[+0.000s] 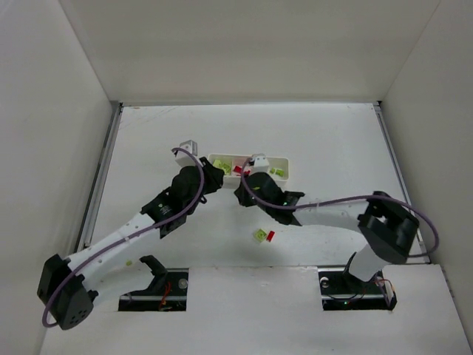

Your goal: Sort the legos into containers by color

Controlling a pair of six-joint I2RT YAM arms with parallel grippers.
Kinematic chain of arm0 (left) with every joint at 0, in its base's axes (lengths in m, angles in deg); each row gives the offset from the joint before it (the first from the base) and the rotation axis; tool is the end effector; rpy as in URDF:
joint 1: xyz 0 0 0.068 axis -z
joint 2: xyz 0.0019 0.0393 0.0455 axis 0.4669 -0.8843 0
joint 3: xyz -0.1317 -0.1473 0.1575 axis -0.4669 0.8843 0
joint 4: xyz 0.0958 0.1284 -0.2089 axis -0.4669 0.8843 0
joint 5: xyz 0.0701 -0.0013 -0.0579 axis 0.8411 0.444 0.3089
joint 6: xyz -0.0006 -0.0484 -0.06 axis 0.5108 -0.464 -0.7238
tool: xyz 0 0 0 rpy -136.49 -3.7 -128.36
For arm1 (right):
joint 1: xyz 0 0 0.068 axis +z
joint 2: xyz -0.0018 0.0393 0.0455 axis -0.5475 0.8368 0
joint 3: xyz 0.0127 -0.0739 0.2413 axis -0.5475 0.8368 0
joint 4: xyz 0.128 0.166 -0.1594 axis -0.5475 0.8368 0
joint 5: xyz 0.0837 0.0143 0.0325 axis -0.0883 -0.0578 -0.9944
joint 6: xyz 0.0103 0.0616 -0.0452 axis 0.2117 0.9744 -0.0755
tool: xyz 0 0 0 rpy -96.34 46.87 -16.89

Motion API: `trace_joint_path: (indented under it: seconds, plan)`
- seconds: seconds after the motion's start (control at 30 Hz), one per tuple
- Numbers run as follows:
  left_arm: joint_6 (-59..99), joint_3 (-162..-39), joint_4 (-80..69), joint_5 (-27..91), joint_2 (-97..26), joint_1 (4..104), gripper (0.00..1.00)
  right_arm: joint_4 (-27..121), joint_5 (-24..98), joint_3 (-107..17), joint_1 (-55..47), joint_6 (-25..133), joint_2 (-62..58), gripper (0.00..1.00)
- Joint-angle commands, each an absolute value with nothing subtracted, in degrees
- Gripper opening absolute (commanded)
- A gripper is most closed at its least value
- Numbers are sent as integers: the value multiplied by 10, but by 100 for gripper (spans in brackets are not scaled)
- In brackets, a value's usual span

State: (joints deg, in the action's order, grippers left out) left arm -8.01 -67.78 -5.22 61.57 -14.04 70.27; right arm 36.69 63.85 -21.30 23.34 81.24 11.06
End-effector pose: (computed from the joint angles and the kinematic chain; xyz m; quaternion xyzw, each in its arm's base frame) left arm 0.2110 -0.1608 0.2738 -0.0974 0.7718 -0.2950 0.5547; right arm 0.2249 0.3007 0.1614 -0.0888 0.8634 0.2326 0.4388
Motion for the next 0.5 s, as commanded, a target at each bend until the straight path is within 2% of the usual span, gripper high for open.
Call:
trace_joint_path:
  seconds: [0.0,0.27,0.47]
  plan:
    - [-65,-731,-135,603,-200,731,21,349,680,-173,194,814,8,21]
    - [-38,-838,-218,571,-410,755,22,399,702,-80,94,813,-156,22]
    - [-30,-926,-223,542,-545,754,24,409,706,-60,49,814,-186,22]
